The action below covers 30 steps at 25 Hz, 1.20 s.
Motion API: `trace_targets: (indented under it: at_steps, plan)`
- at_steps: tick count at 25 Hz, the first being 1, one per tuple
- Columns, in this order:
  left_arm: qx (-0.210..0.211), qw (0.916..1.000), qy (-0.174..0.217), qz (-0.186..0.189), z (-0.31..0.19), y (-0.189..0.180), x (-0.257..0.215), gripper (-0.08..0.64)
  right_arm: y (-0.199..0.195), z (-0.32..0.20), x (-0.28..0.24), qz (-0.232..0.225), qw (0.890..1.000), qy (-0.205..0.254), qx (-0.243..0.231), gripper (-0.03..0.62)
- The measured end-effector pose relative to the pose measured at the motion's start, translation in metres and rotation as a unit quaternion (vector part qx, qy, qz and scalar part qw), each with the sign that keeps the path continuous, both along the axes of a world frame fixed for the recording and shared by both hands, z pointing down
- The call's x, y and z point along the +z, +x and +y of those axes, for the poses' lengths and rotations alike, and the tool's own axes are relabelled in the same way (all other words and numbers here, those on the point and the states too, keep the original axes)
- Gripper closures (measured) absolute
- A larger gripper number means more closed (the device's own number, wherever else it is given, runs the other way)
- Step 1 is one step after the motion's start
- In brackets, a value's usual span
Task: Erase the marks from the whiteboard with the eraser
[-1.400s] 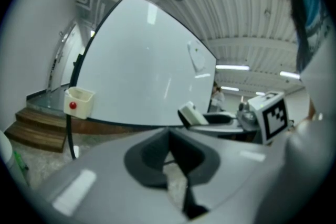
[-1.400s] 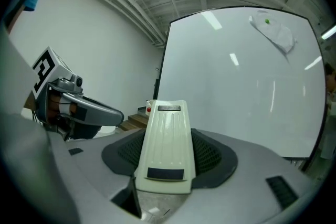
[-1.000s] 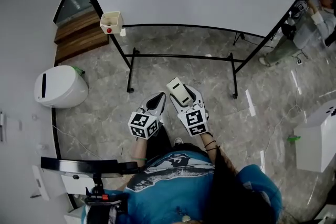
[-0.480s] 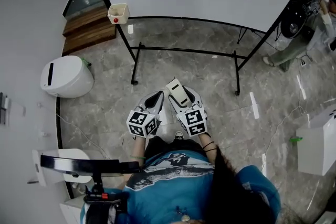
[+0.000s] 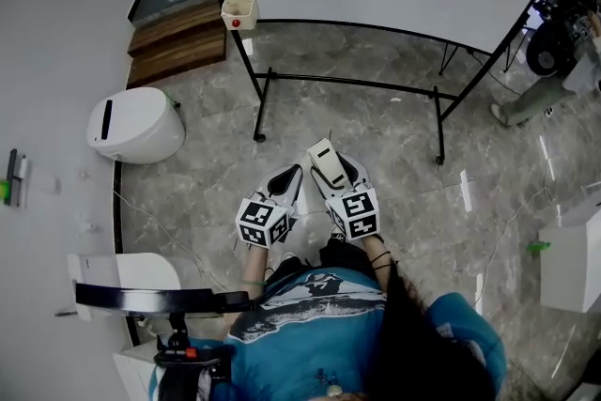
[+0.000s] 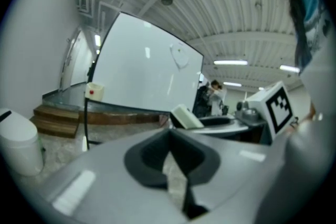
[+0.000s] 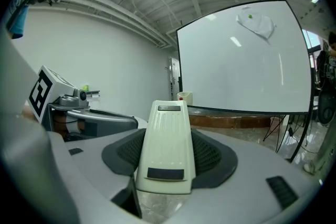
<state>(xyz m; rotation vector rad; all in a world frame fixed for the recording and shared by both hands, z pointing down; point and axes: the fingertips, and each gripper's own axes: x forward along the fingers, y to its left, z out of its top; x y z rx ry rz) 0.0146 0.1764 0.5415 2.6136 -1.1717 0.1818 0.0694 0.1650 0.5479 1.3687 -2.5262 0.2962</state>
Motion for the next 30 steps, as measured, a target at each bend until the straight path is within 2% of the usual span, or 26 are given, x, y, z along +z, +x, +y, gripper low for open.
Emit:
trace_targets:
  at_steps: [3,6,14,22,30]
  plan:
    - [-0.012,0.9999,-0.004,0.003,0.014,-0.035,0.003,0.560,-0.030,0.018,0.005,-0.001,1.000,-0.008,-0.003,0.328]
    - [-0.013,0.9999,-0.007,0.002,0.025,-0.050,0.014,0.560,-0.045,0.031,0.016,-0.006,1.000,-0.011,-0.003,0.328]
    - [0.016,0.9997,-0.014,0.009,0.076,-0.099,0.022,0.560,-0.099,0.088,0.022,0.008,1.000,-0.020,0.015,0.328]
    - [0.020,0.9996,0.003,0.020,0.085,-0.119,0.018,0.560,-0.110,0.101,0.020,0.016,0.999,-0.008,0.032,0.328]
    - [0.038,0.9989,0.012,0.025,0.077,-0.115,0.020,0.560,-0.100,0.109,0.022,0.030,0.998,-0.004,0.052,0.328]
